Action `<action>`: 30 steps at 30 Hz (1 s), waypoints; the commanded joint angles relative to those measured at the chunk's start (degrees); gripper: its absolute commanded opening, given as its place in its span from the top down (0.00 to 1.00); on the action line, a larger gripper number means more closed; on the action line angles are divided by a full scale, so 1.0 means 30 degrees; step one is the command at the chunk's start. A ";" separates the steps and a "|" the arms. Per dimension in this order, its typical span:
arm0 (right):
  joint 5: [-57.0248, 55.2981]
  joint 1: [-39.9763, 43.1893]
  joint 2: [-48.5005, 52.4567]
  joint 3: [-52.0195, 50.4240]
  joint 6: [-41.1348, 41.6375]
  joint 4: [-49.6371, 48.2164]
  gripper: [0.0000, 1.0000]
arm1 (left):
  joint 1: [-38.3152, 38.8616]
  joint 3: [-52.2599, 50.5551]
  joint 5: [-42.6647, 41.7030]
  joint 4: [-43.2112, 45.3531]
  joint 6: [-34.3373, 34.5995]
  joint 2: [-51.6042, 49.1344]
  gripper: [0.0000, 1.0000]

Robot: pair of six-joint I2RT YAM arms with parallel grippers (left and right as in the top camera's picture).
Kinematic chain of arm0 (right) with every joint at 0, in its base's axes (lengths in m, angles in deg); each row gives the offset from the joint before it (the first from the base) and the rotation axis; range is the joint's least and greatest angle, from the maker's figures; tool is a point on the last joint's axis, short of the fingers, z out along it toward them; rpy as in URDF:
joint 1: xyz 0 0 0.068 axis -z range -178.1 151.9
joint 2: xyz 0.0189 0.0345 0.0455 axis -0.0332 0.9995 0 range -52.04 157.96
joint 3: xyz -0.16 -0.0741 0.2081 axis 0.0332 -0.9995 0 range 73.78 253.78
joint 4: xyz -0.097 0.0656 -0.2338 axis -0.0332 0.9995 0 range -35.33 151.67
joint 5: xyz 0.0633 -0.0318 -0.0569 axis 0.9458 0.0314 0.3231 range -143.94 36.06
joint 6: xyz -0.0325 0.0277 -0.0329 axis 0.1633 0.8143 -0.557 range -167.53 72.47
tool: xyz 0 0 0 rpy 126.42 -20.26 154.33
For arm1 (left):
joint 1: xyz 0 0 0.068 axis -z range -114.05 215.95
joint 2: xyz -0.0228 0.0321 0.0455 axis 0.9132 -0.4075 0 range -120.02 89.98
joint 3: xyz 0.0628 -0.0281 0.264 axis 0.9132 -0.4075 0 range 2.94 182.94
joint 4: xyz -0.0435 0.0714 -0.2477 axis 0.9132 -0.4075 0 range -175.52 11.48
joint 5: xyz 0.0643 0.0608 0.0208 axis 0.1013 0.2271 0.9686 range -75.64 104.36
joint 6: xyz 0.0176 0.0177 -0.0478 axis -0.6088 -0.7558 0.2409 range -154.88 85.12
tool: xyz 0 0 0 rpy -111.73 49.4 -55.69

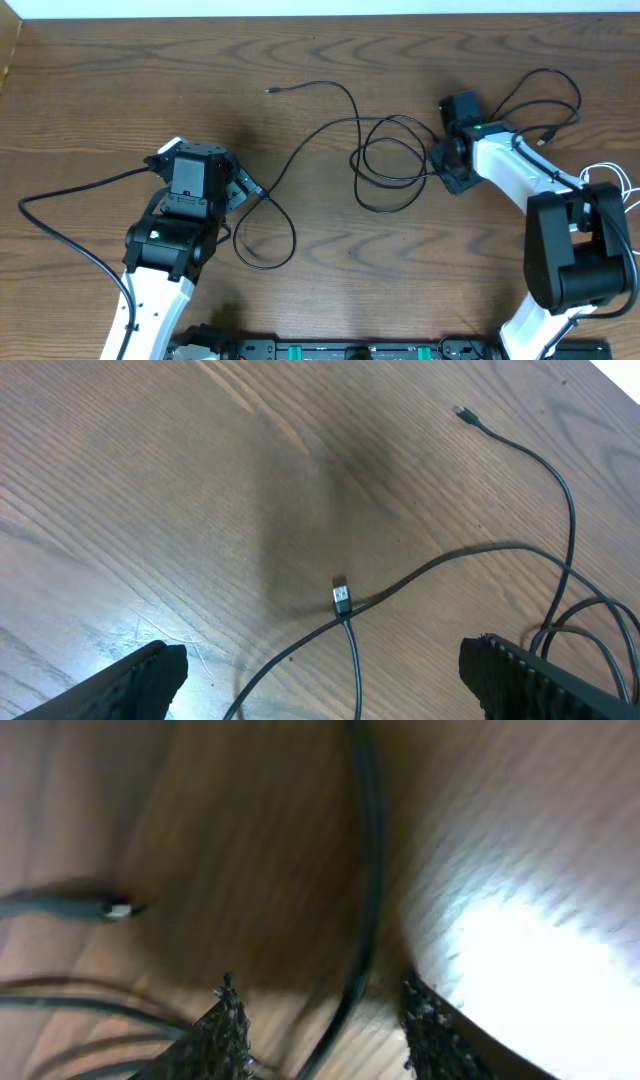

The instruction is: Untangle cables

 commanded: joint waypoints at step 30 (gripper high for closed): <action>0.3206 0.0189 -0.7074 0.4918 -0.8072 0.5180 0.98 | -0.0080 0.0255 0.0124 -0.0095 0.0109 -0.0022 0.06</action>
